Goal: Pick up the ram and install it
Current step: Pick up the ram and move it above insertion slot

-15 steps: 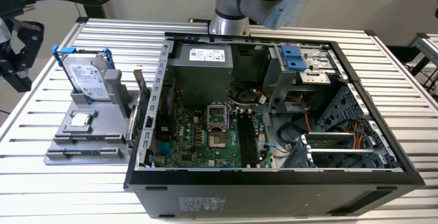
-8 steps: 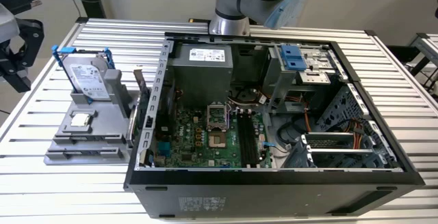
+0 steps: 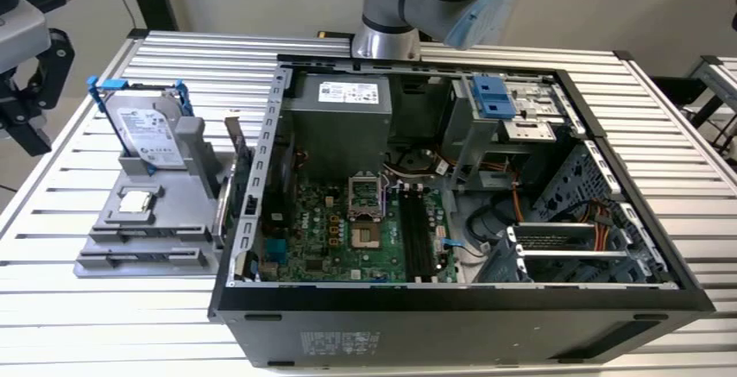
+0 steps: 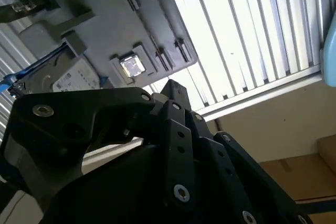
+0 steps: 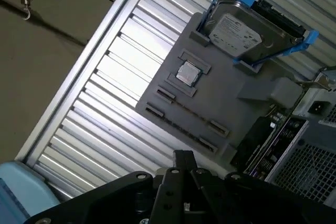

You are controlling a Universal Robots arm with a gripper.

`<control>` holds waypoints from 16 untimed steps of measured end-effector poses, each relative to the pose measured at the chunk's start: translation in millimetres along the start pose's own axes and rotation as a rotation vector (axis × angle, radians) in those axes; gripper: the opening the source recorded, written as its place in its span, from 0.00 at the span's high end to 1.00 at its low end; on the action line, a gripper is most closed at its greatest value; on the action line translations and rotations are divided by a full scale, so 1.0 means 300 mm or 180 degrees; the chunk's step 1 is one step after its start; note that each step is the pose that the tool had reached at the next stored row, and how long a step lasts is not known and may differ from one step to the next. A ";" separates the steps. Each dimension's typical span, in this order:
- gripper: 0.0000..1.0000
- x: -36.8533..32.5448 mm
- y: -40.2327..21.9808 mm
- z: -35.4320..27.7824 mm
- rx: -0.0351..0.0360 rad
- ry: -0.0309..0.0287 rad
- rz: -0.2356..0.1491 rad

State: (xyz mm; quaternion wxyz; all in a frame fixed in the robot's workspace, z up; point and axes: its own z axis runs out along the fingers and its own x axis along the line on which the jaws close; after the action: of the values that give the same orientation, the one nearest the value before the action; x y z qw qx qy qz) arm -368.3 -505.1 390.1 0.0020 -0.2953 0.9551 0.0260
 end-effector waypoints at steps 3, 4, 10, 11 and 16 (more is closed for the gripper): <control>1.00 0.000 0.000 0.000 -0.0003 0.0007 -0.0151; 1.00 0.000 0.000 0.000 -0.0003 0.0009 -0.0197; 1.00 0.000 0.000 0.000 -0.0004 0.0016 -0.0439; 1.00 0.000 0.000 0.000 -0.0004 0.0016 -0.0479; 1.00 -0.001 0.001 0.000 0.0007 0.0007 -0.0668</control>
State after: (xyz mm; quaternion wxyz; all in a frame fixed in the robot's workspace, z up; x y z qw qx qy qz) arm -368.3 -504.8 390.0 0.0040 -0.3937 0.9189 0.0243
